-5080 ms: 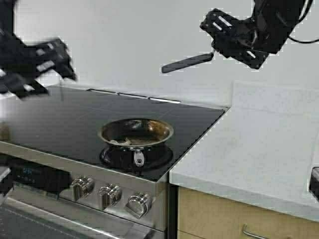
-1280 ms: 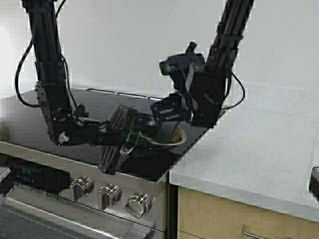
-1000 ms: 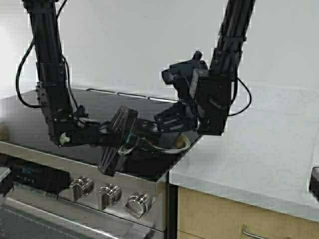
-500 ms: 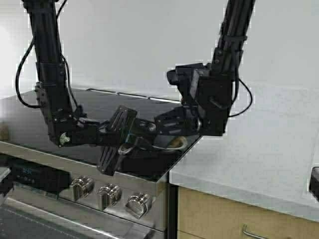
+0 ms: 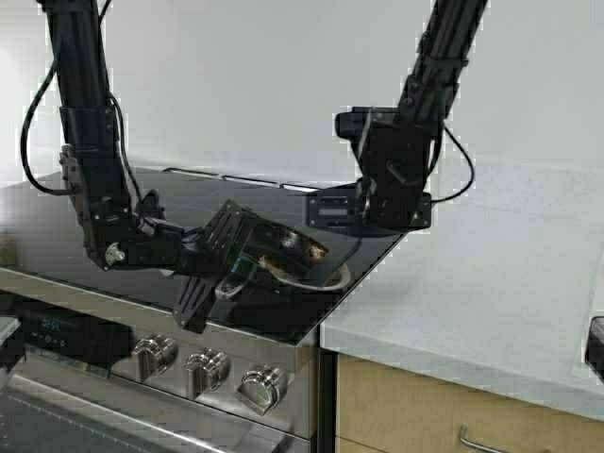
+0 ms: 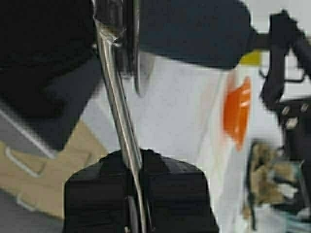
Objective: Add oil to the pan and cook the shrimp and serve it
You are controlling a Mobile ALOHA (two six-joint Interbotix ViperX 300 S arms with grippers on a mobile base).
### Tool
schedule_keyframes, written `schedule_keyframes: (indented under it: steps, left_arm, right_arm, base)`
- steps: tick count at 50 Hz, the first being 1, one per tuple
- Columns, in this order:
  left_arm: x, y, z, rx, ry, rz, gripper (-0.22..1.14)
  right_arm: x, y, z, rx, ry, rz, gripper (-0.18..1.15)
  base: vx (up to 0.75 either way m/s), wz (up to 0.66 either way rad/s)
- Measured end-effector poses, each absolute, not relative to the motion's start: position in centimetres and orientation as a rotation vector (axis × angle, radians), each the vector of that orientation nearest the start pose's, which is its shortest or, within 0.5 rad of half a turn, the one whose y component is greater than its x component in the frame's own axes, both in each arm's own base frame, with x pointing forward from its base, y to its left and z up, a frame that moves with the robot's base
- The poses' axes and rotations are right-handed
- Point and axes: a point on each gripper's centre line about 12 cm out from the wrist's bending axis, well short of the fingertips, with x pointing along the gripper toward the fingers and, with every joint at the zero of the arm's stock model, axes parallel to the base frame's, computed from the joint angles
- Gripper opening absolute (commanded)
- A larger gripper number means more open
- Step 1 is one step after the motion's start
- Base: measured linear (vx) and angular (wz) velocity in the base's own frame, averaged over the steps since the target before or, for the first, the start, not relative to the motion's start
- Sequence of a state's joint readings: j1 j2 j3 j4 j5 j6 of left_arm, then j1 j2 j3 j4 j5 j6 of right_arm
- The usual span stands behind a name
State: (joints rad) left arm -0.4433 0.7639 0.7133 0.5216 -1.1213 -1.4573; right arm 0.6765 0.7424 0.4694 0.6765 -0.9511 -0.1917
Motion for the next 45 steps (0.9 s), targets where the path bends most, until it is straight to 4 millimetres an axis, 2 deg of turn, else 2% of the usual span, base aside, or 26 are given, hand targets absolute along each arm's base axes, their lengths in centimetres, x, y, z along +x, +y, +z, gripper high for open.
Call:
schedule_keyframes:
  steps: [12,25,33,45]
  left_arm:
    - [31.6,-20.8,-3.3,-1.034,0.931,-0.52,0.04]
    - [31.5,-20.9,-3.2,-1.023,0.937,-0.528,0.04]
    - [31.5,-20.8,-3.2,-1.023,0.938,-0.524,0.04]
    - [31.5,-20.7,-3.2,-1.025,0.937,-0.522,0.04]
  right_arm:
    - [39.8,22.1,-1.2,0.112,0.358,0.057,0.09]
    - [40.0,21.6,-1.6,0.125,0.373,0.044,0.09]
    - [40.1,21.4,-3.0,0.125,0.414,0.038,0.09]
    - [39.6,21.3,-6.3,0.196,0.486,0.02,0.09]
  base:
    - [0.0,0.0]
    - [0.0,0.0]
    - [0.0,0.0]
    - [0.0,0.0]
